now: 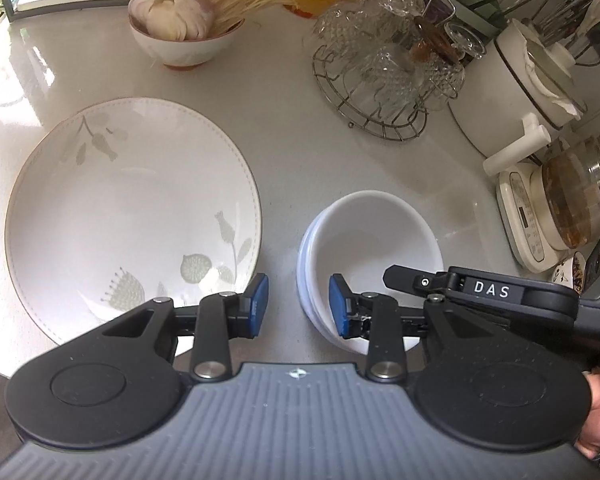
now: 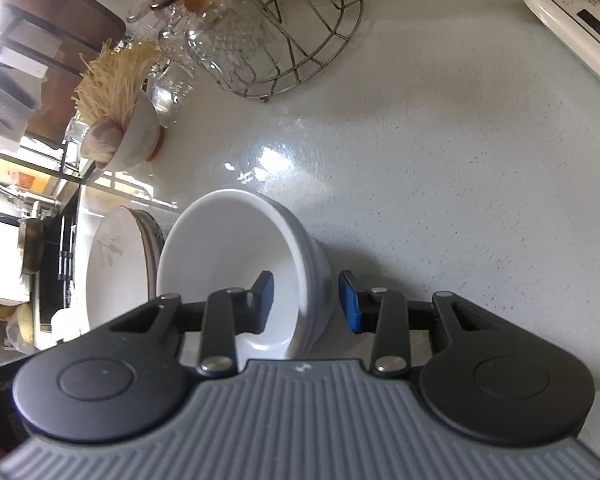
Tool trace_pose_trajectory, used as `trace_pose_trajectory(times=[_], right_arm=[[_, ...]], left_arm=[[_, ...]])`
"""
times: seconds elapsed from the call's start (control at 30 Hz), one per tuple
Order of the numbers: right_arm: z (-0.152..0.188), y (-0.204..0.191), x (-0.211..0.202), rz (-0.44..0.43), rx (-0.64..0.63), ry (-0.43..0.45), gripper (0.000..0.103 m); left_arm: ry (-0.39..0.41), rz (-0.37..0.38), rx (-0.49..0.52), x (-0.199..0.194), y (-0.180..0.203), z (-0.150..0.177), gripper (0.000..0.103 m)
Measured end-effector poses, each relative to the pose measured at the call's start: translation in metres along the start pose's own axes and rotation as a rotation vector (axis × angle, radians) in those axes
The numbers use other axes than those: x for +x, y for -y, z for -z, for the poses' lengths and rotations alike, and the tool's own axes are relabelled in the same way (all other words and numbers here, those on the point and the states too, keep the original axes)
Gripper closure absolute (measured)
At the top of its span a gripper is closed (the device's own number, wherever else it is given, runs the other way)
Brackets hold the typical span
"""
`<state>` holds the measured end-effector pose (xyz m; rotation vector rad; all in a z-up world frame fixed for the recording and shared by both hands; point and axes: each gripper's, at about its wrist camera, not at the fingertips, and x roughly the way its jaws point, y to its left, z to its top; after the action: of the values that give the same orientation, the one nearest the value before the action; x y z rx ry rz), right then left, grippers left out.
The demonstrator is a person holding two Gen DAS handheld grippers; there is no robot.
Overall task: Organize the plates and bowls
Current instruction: 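Close both grippers on the rim of the whole bowl stack, then lift the bowl stack with both grippers and carry it over the large leaf-pattern plate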
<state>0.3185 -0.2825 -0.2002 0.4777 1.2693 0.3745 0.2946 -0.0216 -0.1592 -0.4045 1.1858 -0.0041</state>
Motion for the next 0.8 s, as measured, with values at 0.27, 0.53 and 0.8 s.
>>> trace_pose_trajectory(times=[0.27,0.53,0.8], right_arm=[[0.005,0.005,0.001,-0.008,0.065,-0.003,0.072],[0.007,0.012,-0.002,0.000,0.113,0.010,0.082],[0.012,0.023,-0.013,0.022,0.140,0.023,0.083]], left_arm=[[-0.016,-0.001,0.002,0.004,0.000,-0.003,0.055],[-0.024,0.005,0.024,0.011,0.005,-0.007,0.052],[-0.051,0.058,0.032,0.018,0.015,-0.010,0.052]])
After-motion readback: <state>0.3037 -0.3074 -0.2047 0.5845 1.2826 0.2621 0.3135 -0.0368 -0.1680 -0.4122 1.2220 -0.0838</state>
